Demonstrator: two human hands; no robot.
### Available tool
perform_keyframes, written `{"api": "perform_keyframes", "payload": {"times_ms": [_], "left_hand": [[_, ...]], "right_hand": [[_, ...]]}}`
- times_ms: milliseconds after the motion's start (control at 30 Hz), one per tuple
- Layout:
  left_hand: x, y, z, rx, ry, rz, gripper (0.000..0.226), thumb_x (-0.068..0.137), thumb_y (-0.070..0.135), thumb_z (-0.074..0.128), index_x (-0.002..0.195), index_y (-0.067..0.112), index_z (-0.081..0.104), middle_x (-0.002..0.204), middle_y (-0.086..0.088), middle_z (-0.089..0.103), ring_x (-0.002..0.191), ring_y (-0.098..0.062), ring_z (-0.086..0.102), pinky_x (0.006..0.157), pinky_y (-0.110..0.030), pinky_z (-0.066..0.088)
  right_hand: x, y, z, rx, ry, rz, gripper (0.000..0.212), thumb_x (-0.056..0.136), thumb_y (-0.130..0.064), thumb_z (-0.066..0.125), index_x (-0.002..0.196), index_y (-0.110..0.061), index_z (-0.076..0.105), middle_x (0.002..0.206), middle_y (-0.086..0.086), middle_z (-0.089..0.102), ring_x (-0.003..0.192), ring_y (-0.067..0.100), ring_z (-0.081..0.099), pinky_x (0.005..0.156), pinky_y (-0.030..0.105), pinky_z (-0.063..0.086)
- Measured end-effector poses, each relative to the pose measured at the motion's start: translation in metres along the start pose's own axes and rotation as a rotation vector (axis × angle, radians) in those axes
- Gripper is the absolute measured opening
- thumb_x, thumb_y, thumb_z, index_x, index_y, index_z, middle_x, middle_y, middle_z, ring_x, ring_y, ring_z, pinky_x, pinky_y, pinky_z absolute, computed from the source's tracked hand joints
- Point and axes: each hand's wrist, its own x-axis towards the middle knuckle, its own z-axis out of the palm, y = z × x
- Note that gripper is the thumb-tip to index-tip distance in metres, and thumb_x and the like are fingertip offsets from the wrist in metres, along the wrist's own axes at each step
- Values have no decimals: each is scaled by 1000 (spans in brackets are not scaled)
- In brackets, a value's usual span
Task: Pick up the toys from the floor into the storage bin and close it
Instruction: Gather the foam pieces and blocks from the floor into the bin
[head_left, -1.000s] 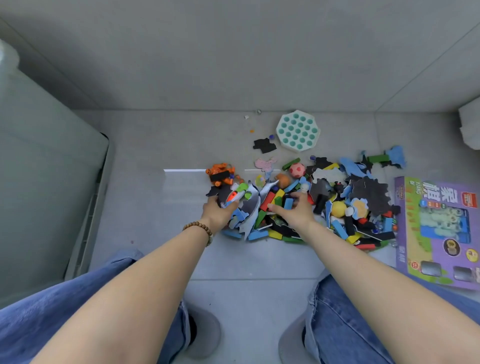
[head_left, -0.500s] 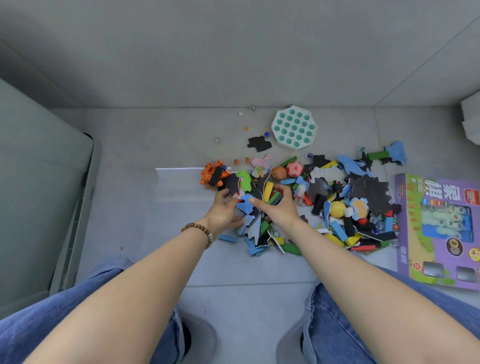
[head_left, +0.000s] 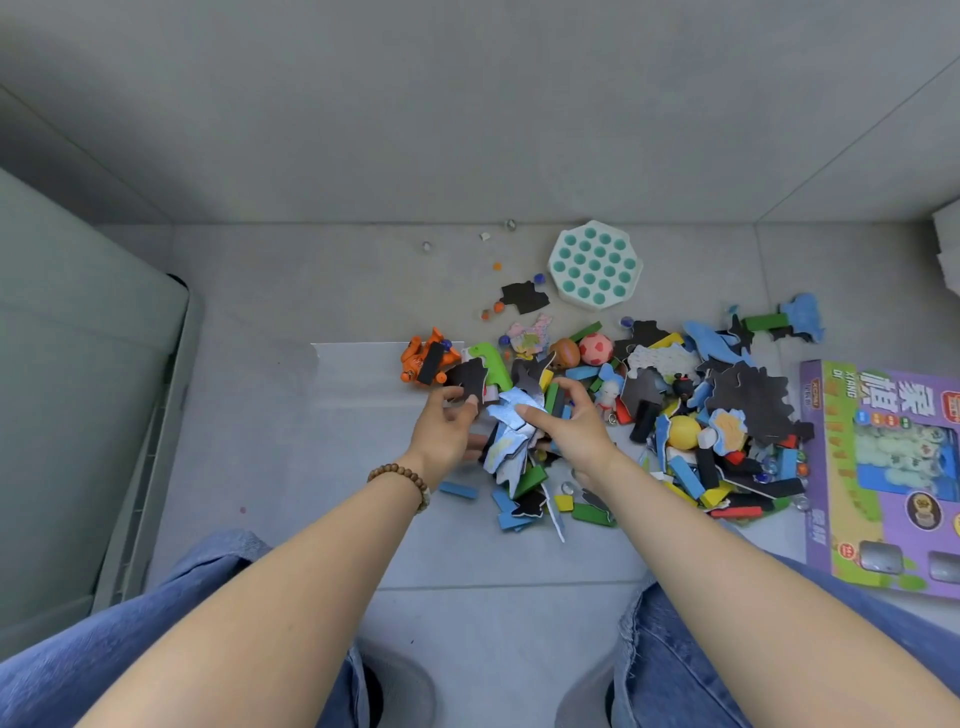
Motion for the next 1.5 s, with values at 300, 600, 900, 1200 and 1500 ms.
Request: {"api": "perform_keyframes", "payload": {"times_ms": [300,600,900,1200,1500], "left_hand": [[-4,13,-16,145,161,159,24,97,32,47,116,18,50,111,-7,58,81,-18,61,66,-29,55],[22,37,-41,518,342,248,71,84,44,65,142,20,33,140,-9,29,128,-28,39,106,-38,38],[57,42,-48,412,224,110,59,79,36,73,124,8,48,123,-9,55,108,-25,55,86,-28,43],[51,55,-63,315,61,101,66,64,59,76,96,4,58,83,-4,69,72,-10,67,54,-18,43],[-77,187,-155,236,-74,367,15,94,35,54,83,26,60,61,17,69,56,7,63,57,-21,28]], "right_hand": [[4,-20,-35,99,-135,93,66,70,-28,81,127,-29,47,138,8,49,97,21,66,66,31,56],[17,-48,-44,161,-141,42,59,76,-19,75,128,-24,47,132,9,55,100,22,66,74,34,56],[33,-46,-21,141,-160,47,48,78,-15,74,120,-23,51,124,9,60,97,22,67,70,34,58],[20,-67,-9,115,-182,11,50,79,-12,73,123,-18,51,114,9,67,97,24,67,80,39,57],[-68,-183,56,33,-278,-194,44,81,-14,72,120,-18,53,97,2,70,76,13,70,60,24,56]]}}
